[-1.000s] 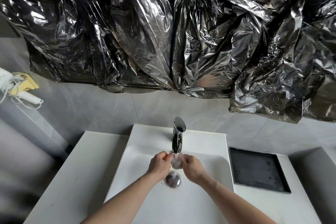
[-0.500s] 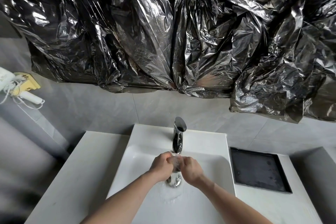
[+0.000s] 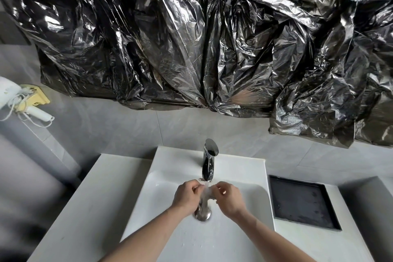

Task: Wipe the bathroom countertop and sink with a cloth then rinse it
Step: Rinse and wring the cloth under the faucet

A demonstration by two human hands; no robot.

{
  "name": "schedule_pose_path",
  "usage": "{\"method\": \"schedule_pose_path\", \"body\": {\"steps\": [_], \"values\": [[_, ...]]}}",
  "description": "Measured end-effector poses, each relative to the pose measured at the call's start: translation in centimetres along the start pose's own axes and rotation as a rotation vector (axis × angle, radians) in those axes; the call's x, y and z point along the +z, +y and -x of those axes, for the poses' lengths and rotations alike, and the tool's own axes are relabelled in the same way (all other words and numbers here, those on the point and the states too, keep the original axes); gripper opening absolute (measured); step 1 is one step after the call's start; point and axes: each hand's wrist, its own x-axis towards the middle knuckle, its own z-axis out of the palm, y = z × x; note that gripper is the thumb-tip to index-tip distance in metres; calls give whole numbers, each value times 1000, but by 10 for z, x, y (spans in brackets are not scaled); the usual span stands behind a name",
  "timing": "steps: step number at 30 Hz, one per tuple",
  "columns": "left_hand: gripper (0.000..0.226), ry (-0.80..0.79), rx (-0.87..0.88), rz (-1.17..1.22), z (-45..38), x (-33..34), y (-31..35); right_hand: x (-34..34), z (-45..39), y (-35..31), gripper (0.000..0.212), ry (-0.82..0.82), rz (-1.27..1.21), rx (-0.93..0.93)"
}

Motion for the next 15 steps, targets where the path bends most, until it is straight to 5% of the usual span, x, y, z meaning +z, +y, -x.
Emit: {"method": "schedule_pose_path", "body": {"steps": [2, 5, 15], "values": [[12, -19, 48, -1, 3, -2, -5, -1, -3, 3, 26, 28, 4, -8], [25, 1, 83, -35, 5, -5, -10, -2, -2, 4, 25, 102, -65, -15], [16, -14, 10, 39, 0, -20, -13, -8, -3, -2, 23, 162, -229, -1]]}}
